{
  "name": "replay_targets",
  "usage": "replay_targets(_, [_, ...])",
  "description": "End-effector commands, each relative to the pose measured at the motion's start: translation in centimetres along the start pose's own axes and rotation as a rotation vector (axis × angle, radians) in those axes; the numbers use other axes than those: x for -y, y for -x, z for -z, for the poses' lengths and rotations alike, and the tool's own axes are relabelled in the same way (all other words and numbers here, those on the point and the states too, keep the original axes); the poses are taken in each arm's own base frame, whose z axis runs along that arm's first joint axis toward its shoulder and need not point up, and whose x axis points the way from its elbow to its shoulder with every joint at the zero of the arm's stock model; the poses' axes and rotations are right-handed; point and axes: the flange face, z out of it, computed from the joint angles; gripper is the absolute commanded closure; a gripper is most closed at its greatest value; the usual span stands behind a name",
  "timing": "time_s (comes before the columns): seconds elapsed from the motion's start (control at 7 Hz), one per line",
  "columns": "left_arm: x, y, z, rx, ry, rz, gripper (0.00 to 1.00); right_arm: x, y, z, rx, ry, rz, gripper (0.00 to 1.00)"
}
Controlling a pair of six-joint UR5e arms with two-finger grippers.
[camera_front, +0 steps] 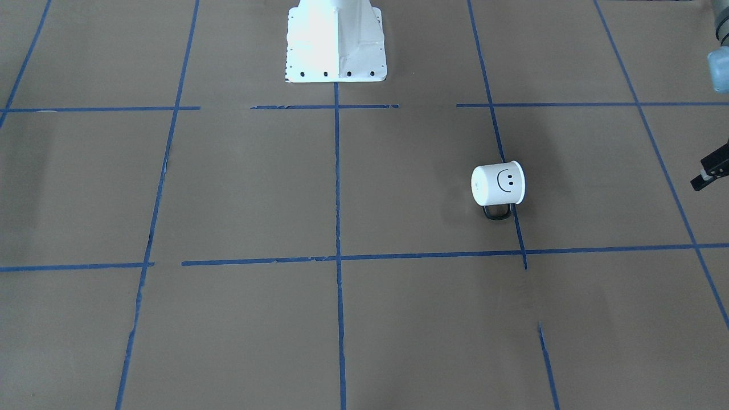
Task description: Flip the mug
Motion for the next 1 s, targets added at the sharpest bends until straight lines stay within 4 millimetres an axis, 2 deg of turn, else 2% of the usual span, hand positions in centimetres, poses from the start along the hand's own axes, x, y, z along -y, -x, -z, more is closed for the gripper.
replay_targets(0.0, [-4.6,-1.2,-1.9,-0.109,-0.057,0.101,0.0,0.0,0.0,0.0,0.0,0.0,0.0,0.0])
replay_targets(0.14, [-7.4,-1.2,-3.3,-0.175,-0.073,0.138,0.0,0.0,0.0,0.0,0.0,0.0,0.0,0.0])
replay_targets(0.43, [-11.4,-0.9,-6.1,-0.338,-0.098,0.255,0.0,0.0,0.0,0.0,0.0,0.0,0.0,0.0])
replay_targets(0.71, [-12.9,-3.5,-8.1,-0.427,-0.138,0.333,0.0,0.0,0.0,0.0,0.0,0.0,0.0,0.0])
replay_targets(0.86, [-13.1,-4.4,-8.1,-0.471,-0.162,0.364,0.0,0.0,0.0,0.0,0.0,0.0,0.0,0.0])
